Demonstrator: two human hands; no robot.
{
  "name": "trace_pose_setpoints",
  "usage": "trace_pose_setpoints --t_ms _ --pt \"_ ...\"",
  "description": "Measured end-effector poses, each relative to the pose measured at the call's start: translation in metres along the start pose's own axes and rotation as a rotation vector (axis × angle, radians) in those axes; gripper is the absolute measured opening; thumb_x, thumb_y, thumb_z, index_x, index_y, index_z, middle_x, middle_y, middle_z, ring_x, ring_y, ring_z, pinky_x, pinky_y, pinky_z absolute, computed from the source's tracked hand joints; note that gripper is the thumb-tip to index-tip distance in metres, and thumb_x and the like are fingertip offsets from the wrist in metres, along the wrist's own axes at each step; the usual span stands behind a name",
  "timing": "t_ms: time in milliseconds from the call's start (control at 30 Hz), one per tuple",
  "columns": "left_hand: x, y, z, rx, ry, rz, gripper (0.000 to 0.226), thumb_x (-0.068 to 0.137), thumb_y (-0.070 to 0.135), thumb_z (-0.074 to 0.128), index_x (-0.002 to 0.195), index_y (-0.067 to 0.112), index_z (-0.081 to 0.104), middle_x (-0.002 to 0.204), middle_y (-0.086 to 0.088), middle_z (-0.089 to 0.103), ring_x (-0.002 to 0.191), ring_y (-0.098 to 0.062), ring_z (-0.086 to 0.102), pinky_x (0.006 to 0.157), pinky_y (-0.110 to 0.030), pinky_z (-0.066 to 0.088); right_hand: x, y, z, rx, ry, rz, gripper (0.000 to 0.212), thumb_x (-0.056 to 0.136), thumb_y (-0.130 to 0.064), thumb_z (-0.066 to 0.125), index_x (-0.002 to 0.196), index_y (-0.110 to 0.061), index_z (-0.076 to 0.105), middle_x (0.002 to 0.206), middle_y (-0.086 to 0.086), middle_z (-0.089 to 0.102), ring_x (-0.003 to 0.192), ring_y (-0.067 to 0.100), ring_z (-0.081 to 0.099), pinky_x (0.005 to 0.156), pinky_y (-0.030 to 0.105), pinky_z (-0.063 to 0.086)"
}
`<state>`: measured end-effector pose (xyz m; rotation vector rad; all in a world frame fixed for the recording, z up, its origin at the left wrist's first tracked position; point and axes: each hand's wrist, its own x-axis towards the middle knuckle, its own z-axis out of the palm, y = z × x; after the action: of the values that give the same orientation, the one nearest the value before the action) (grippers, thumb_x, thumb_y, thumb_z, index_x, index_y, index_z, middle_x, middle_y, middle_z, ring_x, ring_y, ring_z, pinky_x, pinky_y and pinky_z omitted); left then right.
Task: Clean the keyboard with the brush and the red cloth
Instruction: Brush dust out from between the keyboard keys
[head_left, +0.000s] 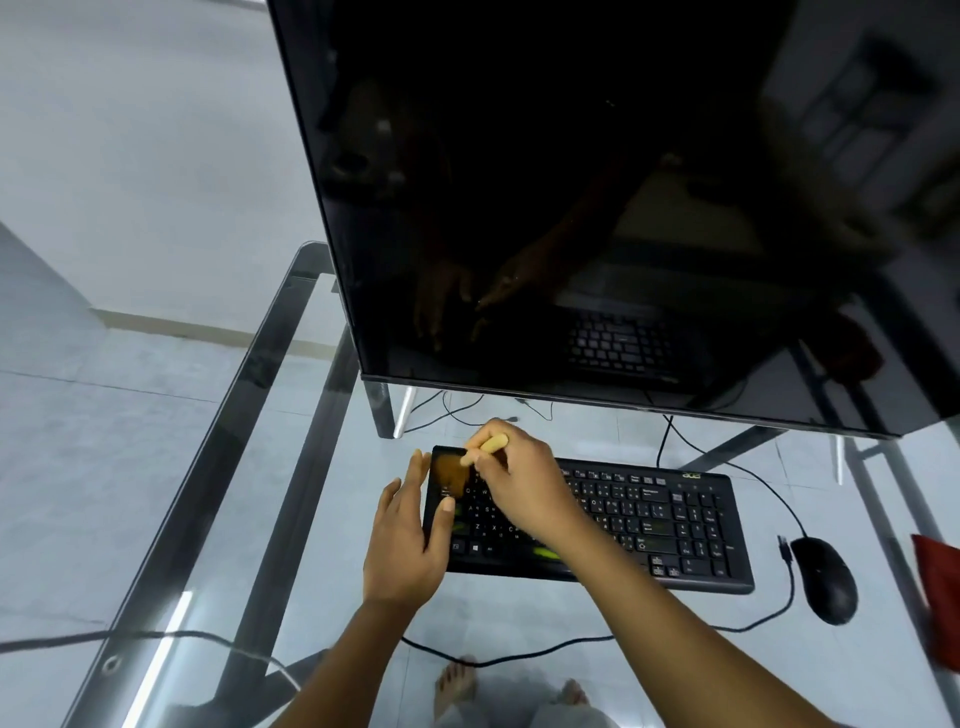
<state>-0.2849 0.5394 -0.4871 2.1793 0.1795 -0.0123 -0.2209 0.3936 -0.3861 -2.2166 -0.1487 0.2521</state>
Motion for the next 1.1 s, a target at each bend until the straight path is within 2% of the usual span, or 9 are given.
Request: trace_pose_setpoints --t_ms 100,167,233,367,533,633,767,900,1100 --pt "-0.001 0.003 0.001 -0.014 -0.014 0.007 0.061 0.093 0.058 0.026 0.150 0.041 0.011 0.150 0.013 0.036 0.141 -0.019 0.028 0.108 -0.050 0.039 -0.003 0.001 -0.002 0.100 0.197 -0.029 0.008 0.095 -0.015 0.056 0.091 -0.015 0.063 0.085 -0.009 0.066 0.074 0.001 0.062 0.066 0.008 0.044" --pt "0.002 0.006 0.002 -0.024 -0.012 -0.010 0.057 0.094 0.052 0.024 0.149 0.045 0.010 0.148 0.010 0.040 0.140 -0.021 0.030 0.106 -0.052 0.040 -0.004 0.003 -0.004 0.245 0.089 0.056 0.008 0.095 -0.017 0.056 0.092 -0.013 0.062 0.081 -0.007 0.072 0.073 0.003 0.066 0.067 0.013 0.051" --pt "0.002 0.003 0.002 -0.016 -0.004 -0.017 0.055 0.094 0.050 0.020 0.148 0.047 0.011 0.145 0.008 0.043 0.139 -0.021 0.031 0.105 -0.052 0.041 -0.006 0.009 -0.003 0.142 0.069 0.051 0.007 0.095 -0.017 0.057 0.089 -0.017 0.062 0.082 -0.006 0.071 0.067 0.011 0.064 0.064 0.024 0.054" --pt "-0.001 0.002 0.003 -0.026 -0.018 -0.020 0.054 0.095 0.055 0.017 0.148 0.046 0.013 0.146 0.013 0.041 0.140 -0.018 0.029 0.106 -0.051 0.040 -0.028 0.028 -0.017 -0.023 0.323 -0.109 0.011 0.093 -0.009 0.058 0.093 -0.019 0.062 0.094 -0.006 0.061 0.079 0.001 0.059 0.070 0.012 0.045" --pt "0.002 0.000 0.001 -0.016 -0.002 -0.017 0.056 0.095 0.058 0.015 0.149 0.043 0.016 0.147 0.013 0.040 0.141 -0.018 0.028 0.106 -0.050 0.040 -0.085 0.033 -0.016 -0.048 -0.143 -0.092 0.008 0.095 -0.027 0.054 0.090 -0.031 0.059 0.096 -0.015 0.064 0.090 0.003 0.062 0.077 0.029 0.053" --pt "0.001 0.000 0.001 -0.024 -0.007 -0.038 0.058 0.093 0.061 0.014 0.149 0.043 0.017 0.145 0.009 0.043 0.140 -0.019 0.029 0.105 -0.051 0.041 -0.099 0.034 -0.011 0.016 0.051 -0.118 0.011 0.094 -0.032 0.053 0.094 -0.026 0.062 0.100 -0.014 0.061 0.095 0.005 0.062 0.080 0.029 0.053" --pt "0.000 0.000 0.001 -0.026 0.002 -0.034 0.058 0.094 0.059 0.015 0.149 0.041 0.020 0.148 0.013 0.039 0.142 -0.019 0.026 0.110 -0.050 0.035 -0.106 0.028 0.002 -0.007 -0.104 -0.174 0.008 0.094 -0.029 0.054 0.093 -0.027 0.060 0.103 -0.013 0.060 0.101 0.003 0.059 0.085 0.035 0.051" --pt "0.001 0.004 0.004 -0.026 -0.010 -0.032 0.058 0.094 0.061 0.014 0.149 0.042 0.018 0.144 0.008 0.044 0.139 -0.021 0.032 0.106 -0.051 0.040 -0.105 0.026 0.007 0.087 0.075 -0.131 0.010 0.095 -0.023 0.054 0.097 -0.022 0.064 0.110 -0.011 0.060 0.110 0.005 0.058 0.091 0.030 0.050" --pt "-0.002 0.000 0.000 0.021 0.002 -0.032 0.052 0.098 0.051 0.021 0.149 0.040 0.019 0.141 0.004 0.047 0.137 -0.024 0.034 0.104 -0.052 0.041 -0.100 0.020 0.009 0.128 0.074 -0.101 0.007 0.093 -0.019 0.058 0.093 -0.019 0.065 0.104 -0.011 0.065 0.102 0.008 0.064 0.086 0.027 0.053"
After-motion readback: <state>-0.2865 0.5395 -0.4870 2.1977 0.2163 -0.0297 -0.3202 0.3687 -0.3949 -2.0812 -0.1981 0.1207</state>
